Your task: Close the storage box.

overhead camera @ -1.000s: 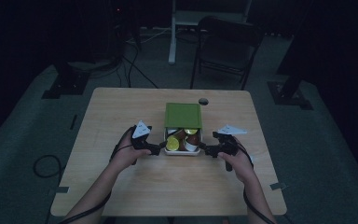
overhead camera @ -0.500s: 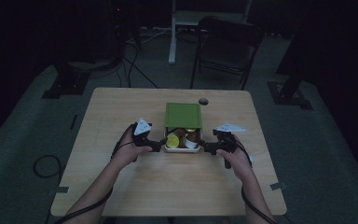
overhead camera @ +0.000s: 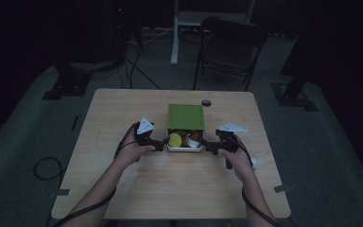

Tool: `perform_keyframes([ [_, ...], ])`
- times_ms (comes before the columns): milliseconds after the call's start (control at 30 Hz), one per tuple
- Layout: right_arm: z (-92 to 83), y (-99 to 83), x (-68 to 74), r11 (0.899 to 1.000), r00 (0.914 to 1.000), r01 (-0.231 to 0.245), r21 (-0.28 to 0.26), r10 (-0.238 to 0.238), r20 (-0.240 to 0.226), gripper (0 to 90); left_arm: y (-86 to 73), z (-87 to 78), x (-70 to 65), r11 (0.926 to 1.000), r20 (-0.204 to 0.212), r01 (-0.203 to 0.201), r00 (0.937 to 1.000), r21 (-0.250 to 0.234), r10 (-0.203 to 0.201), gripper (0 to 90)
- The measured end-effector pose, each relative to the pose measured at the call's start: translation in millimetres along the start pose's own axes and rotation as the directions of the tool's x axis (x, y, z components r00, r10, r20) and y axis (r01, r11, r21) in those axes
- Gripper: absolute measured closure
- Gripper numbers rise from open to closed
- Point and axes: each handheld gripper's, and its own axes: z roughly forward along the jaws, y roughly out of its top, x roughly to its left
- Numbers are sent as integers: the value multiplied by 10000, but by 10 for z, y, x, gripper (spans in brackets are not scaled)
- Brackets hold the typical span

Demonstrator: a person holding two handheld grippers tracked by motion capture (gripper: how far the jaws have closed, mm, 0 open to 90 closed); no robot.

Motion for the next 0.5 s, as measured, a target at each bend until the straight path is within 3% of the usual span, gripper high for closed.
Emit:
perform_keyframes([
  [367,44,4,-6,9991,9988,-412,-89,414,247,104,5,22,13,10000,-124,37,9999,-36,-38,44],
  [500,43,2,12,9994,9990,-338,-101,341,294,130,0,15,0,10000,-130,-92,9999,29,92,46],
])
